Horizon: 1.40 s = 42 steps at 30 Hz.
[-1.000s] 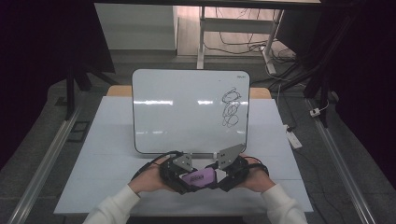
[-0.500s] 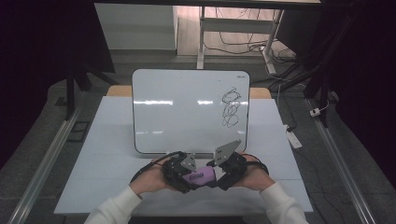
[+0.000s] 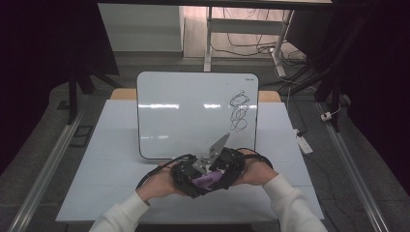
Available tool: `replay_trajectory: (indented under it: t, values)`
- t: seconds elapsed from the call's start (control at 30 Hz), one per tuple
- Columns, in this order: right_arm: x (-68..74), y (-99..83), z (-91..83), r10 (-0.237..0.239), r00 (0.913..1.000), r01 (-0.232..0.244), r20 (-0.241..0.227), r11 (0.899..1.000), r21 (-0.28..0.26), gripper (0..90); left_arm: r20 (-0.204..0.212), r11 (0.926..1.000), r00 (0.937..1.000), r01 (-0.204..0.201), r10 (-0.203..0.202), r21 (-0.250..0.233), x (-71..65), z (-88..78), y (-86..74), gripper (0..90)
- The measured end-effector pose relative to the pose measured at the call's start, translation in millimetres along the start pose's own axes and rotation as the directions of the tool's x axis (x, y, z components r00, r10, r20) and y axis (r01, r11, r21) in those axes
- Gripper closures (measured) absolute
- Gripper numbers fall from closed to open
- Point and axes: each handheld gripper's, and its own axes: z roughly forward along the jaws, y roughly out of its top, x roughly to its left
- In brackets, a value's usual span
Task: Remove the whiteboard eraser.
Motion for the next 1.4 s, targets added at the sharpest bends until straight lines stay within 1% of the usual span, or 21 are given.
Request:
replay_trajectory:
  t: [0.13, 0.23, 0.27, 0.33, 0.47, 0.5, 0.53, 0.57, 0.63, 0.7, 0.73, 0.77, 0.8, 0.83, 0.87, 0.93, 1.0, 1.07, 1.17, 1.27, 1.4]
  values:
    - [1.4, 4.8, 2.6, -0.001, 0.9998, 0.002, -0.022, 0.999, 0.052, 37.9, 0.017, 1.0000, 0.9998, -0.007, 0.007, 0.005, -1.0, -1.9, -0.4, 40.2]
    - [3.2, 4.8, 2.3, 0.015, 0.9988, -0.010, -0.046, 0.996, 0.090, 38.1, 0.063, 0.9998, 0.9979, -0.015, 0.016, -0.010, -1.4, -2.2, -0.3, 40.1]
    - [3.5, 3.7, 2.5, 0.019, 0.9982, -0.013, -0.057, 0.995, 0.095, 37.9, 0.071, 0.9997, 0.9971, -0.025, 0.026, -0.005, -0.3, -3.4, -0.4, 40.1]
    - [4.7, -0.5, 4.2, 0.025, 0.9973, -0.019, -0.069, 0.996, 0.092, 37.2, 0.100, 0.9995, 0.9949, -0.008, 0.011, -0.029, -0.7, -3.7, -0.6, 40.0]
    - [4.7, -8.4, 10.0, 0.051, 0.9939, -0.042, -0.098, 0.995, 0.093, 36.3, 0.128, 0.9990, 0.9910, -0.037, 0.040, -0.024, -0.2, -1.6, 2.1, 40.1]
    - [3.9, -9.8, 12.4, 0.053, 0.9933, -0.043, -0.103, 0.994, 0.097, 36.0, 0.120, 0.9996, 0.9926, -0.015, 0.018, -0.025, -2.6, -2.0, 2.5, 40.1]
    - [3.5, -10.8, 14.1, 0.064, 0.9914, -0.051, -0.114, 0.992, 0.112, 35.9, 0.127, 0.9991, 0.9913, 0.036, -0.033, -0.021, -6.8, -2.3, 1.8, 40.2]
    - [2.5, -11.9, 16.1, 0.065, 0.9896, -0.049, -0.128, 0.992, 0.119, 36.0, 0.125, 0.9990, 0.9918, -0.023, 0.027, -0.037, -3.2, -3.1, 3.5, 40.2]
    - [2.0, -13.2, 18.8, 0.072, 0.9846, -0.051, -0.160, 0.990, 0.132, 36.8, 0.138, 0.9982, 0.9893, -0.042, 0.047, -0.044, -3.3, -3.5, 4.6, 40.2]
    - [2.4, -13.2, 20.7, 0.058, 0.9854, -0.038, -0.160, 0.991, 0.127, 37.6, 0.128, 0.9976, 0.9900, -0.055, 0.060, -0.040, -2.9, -3.6, 4.2, 40.2]
    - [2.9, -13.2, 20.7, 0.054, 0.9856, -0.034, -0.160, 0.991, 0.127, 38.0, 0.131, 0.9985, 0.9904, -0.037, 0.042, -0.039, -4.1, -3.4, 3.3, 40.2]
    - [1.5, -13.7, 21.0, 0.018, 0.9871, 0.002, -0.159, 0.992, 0.122, 38.3, 0.128, 0.9986, 0.9911, -0.031, 0.036, -0.042, -4.9, -3.3, 2.8, 40.1]
    - [2.6, -13.6, 20.7, 0.026, 0.9888, -0.010, -0.147, 0.994, 0.110, 38.5, 0.089, 0.9969, 0.9939, -0.061, 0.065, -0.050, -3.4, -4.2, 2.9, 39.9]
    - [4.7, -14.1, 18.4, 0.045, 0.9905, -0.030, -0.130, 0.992, 0.119, 38.7, 0.076, 0.9973, 0.9958, -0.048, 0.052, -0.056, -4.6, -5.1, 2.3, 39.4]
    - [3.9, -14.9, 18.4, 0.026, 0.9927, -0.016, -0.118, 0.996, 0.089, 38.9, 0.059, 0.9966, 0.9972, -0.041, 0.045, -0.071, -4.5, -6.8, 2.0, 38.2]
    - [4.9, -17.5, 16.0, 0.039, 0.9953, -0.034, -0.089, 0.998, 0.051, 39.3, 0.030, 0.9929, 0.9994, -0.012, 0.016, -0.118, -3.9, -12.3, 0.3, 33.9]
    - [6.0, -21.0, 13.4, 0.023, 0.9989, -0.023, -0.040, 1.000, 0.006, 39.4, -0.006, 0.9878, 1.0000, -0.001, 0.000, -0.156, -2.9, -19.7, -2.2, 29.0]
    - [7.1, -25.7, 10.5, 0.038, 0.9993, -0.038, 0.000, 0.999, -0.035, 39.5, -0.042, 0.9799, 0.9989, 0.015, -0.024, -0.199, -2.7, -28.4, -6.1, 24.8]
    - [9.3, -33.8, 6.0, 0.082, 0.9943, -0.075, 0.068, 0.992, -0.099, 39.5, -0.096, 0.9609, 0.9924, 0.049, -0.077, -0.273, -4.0, -41.8, -15.1, 21.1]
    - [10.0, -43.3, 0.1, 0.123, 0.9822, -0.095, 0.142, 0.977, -0.190, 39.6, -0.143, 0.9388, 0.9790, 0.090, -0.145, -0.332, -7.6, -53.1, -28.3, 19.2]
    - [12.0, -53.0, -6.2, 0.182, 0.9515, -0.113, 0.248, 0.956, -0.270, 39.5, -0.188, 0.9114, 0.9510, 0.160, -0.246, -0.379, -11.9, -61.6, -53.8, 19.2]
